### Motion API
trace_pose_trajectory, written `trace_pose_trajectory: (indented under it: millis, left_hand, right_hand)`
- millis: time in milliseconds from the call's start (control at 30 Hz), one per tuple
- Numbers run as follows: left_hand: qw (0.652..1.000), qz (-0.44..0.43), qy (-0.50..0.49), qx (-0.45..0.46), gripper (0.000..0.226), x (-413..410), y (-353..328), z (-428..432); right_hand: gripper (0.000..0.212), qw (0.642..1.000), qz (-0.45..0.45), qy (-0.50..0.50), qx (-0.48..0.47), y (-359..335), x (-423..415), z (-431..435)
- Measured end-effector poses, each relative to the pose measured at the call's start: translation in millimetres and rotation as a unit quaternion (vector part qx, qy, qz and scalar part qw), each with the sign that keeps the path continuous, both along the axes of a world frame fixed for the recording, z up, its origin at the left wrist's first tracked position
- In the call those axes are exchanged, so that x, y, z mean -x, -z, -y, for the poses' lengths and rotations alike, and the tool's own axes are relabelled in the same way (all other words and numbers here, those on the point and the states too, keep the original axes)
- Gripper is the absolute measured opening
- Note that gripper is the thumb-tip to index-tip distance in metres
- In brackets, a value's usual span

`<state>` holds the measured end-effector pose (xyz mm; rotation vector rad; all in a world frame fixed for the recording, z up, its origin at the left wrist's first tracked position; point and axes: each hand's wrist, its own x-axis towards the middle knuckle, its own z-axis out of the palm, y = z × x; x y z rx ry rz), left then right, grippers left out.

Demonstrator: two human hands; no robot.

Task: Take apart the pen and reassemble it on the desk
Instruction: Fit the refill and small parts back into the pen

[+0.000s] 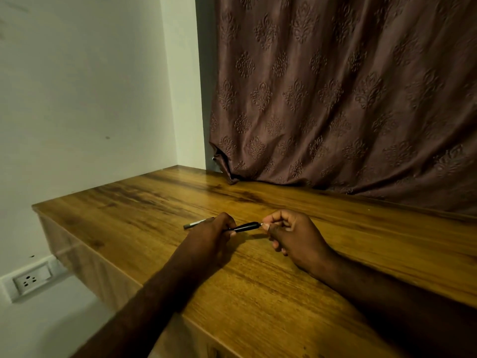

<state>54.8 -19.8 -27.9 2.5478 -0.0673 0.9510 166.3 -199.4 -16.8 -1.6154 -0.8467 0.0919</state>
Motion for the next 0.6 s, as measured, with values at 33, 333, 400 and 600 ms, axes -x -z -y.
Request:
trace_pose_trajectory:
  millis: [33, 333, 400, 600]
  left_hand:
    - [1.0, 0.003, 0.004, -0.001, 0.029, 0.4, 0.1, 0.1]
    - [1.0, -0.009, 0.014, -0.004, 0.013, -0.1, 1.6, -2.1]
    - [1.0, -0.016, 0.015, -0.003, 0.013, 0.0, 1.8, -2.3]
    - [1.0, -0.01, 0.002, 0.01, 0.022, -1.6, 1.7, -1.7]
  right_hand:
    - [0.007, 1.0, 0.007, 0.0, 0.003, 0.0, 0.1, 0.0]
    - [0.017, 0.999, 0.045, -0.022, 0.007, 0.9, 2.1, 0.3]
    - [0.017, 0.998, 0.05, -0.028, 0.005, 2.1, 1.0, 0.0]
    - [0.022, 0.999, 0.048, 0.016, -0.003, 6.1, -14.0, -0.9]
